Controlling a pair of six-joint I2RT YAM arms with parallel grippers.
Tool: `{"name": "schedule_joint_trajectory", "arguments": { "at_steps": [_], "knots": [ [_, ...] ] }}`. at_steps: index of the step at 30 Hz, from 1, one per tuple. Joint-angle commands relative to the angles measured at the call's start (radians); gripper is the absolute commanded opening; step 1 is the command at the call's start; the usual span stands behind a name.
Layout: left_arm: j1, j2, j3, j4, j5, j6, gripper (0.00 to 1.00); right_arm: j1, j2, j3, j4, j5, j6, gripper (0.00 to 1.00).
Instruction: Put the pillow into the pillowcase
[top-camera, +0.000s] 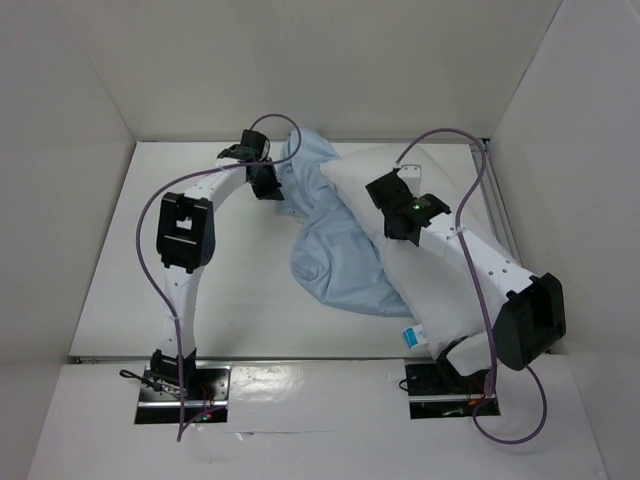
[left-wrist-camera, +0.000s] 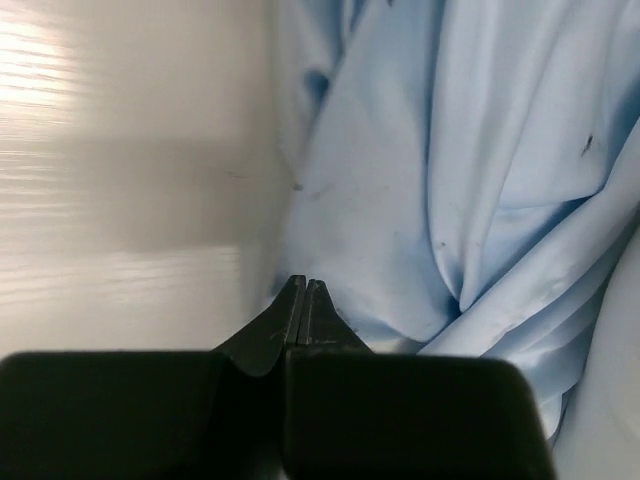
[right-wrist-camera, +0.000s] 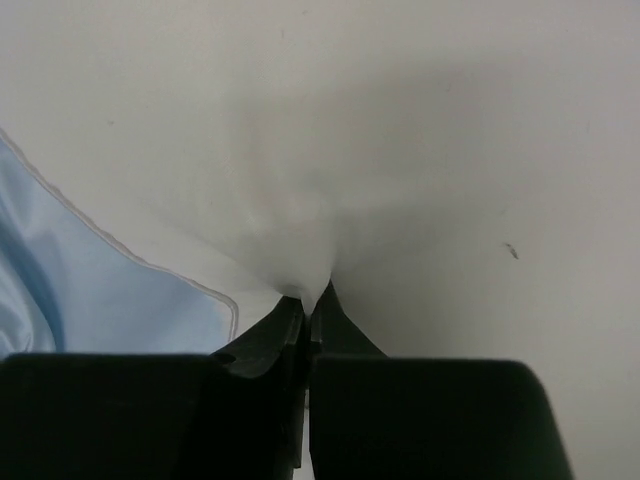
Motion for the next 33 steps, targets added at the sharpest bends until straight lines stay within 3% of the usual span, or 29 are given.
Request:
{"name": "schedule_joint_trajectory", "arguments": {
  "at_steps": [1, 4, 8, 9, 10, 11, 14, 16, 20, 29, 33],
  "knots": [
    [0.038, -0.173, 0.008, 0.021, 0.011, 0.002, 0.0, -0.06, 0.012, 0.037, 0.045, 0.045, 0.0, 0.0],
    [0.073, -0.252, 0.018, 0.032, 0.011, 0.013, 0.0, -0.115, -0.049, 0.091, 0.045, 0.069, -0.042, 0.0],
    [0.073, -0.238, 0.048, 0.032, 0.101, 0.035, 0.01, -0.166, -0.109, 0.147, 0.094, -0.015, -0.095, 0.0],
    [0.073, -0.223, 0.048, 0.014, 0.102, 0.035, 0.11, -0.179, -0.122, 0.147, 0.094, -0.038, -0.095, 0.0],
    [0.061, -0.205, 0.057, 0.005, 0.112, 0.035, 0.32, -0.179, -0.123, 0.147, 0.094, -0.038, -0.095, 0.0],
    [0.061, -0.171, 0.058, 0.004, 0.135, 0.035, 0.39, -0.179, -0.132, 0.158, 0.083, -0.038, -0.095, 0.0],
    [-0.009, -0.134, 0.048, 0.004, 0.166, 0.053, 0.57, -0.189, -0.143, 0.158, 0.083, -0.047, -0.086, 0.0],
    [-0.051, -0.12, 0.038, 0.004, 0.151, 0.077, 0.61, -0.201, -0.155, 0.158, 0.083, -0.076, -0.086, 0.0],
    [-0.121, -0.097, -0.002, 0.014, 0.137, 0.111, 0.61, -0.222, -0.166, 0.186, 0.083, -0.107, -0.086, 0.0],
    [-0.149, -0.106, -0.143, 0.058, 0.157, 0.144, 0.64, -0.233, -0.175, 0.195, 0.083, -0.139, -0.086, 0.0],
    [-0.158, -0.106, -0.179, 0.058, 0.094, 0.144, 0.65, -0.233, -0.175, 0.195, 0.092, -0.15, -0.086, 0.0]
  ]
}}
